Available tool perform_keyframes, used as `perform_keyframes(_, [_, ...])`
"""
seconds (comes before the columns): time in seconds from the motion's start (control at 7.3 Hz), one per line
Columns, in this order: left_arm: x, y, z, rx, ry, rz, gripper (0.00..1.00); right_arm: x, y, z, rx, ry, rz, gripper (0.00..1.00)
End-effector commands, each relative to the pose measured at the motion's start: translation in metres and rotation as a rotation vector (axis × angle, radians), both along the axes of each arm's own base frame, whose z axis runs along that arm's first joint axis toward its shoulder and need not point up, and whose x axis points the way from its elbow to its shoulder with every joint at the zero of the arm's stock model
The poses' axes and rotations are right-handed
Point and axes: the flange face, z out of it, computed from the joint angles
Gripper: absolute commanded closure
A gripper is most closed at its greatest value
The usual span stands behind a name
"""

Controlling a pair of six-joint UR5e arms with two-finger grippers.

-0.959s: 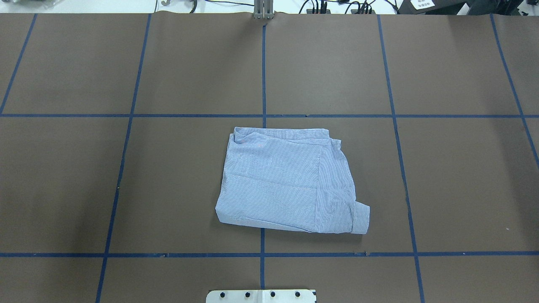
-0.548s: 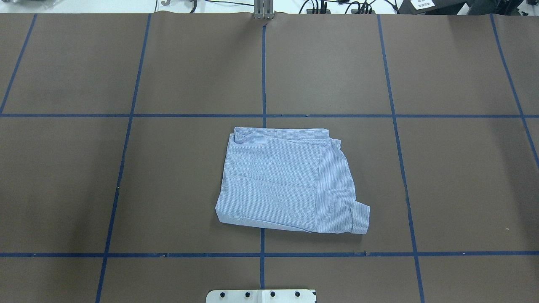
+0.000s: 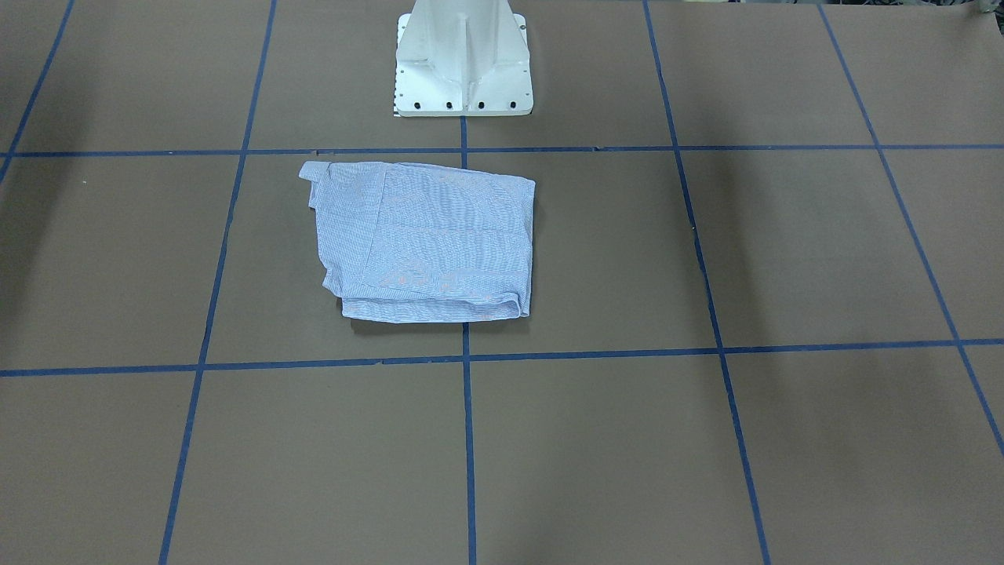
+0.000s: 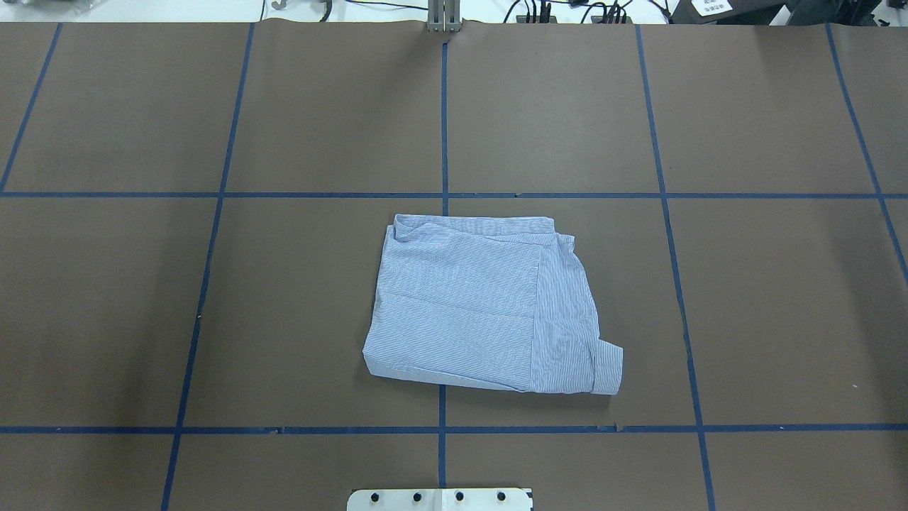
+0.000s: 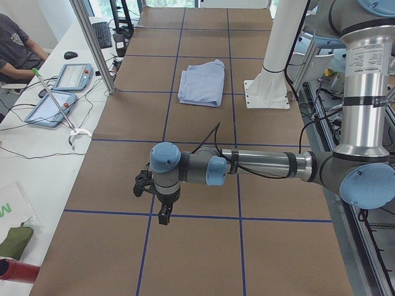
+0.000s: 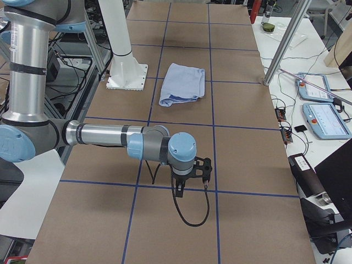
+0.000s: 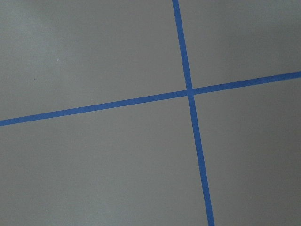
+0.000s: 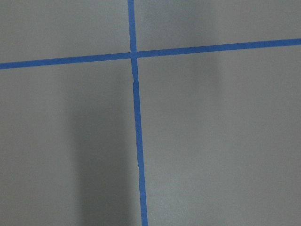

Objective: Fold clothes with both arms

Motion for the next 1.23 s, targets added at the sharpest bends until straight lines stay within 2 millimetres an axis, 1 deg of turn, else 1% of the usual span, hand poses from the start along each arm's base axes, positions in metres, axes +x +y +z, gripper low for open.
perform_keyframes(0.0, [-0.0001,0.0,-0.0002,0.0,-0.001,0.0,0.0,0.0002,0.0006,0.0022,-0.007,0.003,0.002,0.0])
perform_keyframes(0.55, [0.0001,-0.0008,0.0002,0.002,0.001,0.0,0.0,-0.0001,0.0005,0.0019,-0.006,-0.002,0.003,0.0])
perform_keyframes(0.82, [0.0008,-0.0009,0.0014,0.002,0.001,0.002,0.0,-0.002,-0.0054,-0.0016,-0.003,0.003,-0.003,0.0])
perform_keyframes(0.96, [0.0008,-0.0009,0.0014,0.003,0.001,0.003,0.0,-0.004,-0.0058,-0.0003,-0.004,0.011,-0.01,0.0])
perform_keyframes(1.1, [0.0008,-0.0008,0.0016,0.001,0.001,0.003,0.0,-0.0016,-0.0056,0.0027,-0.004,0.055,-0.018,0.0])
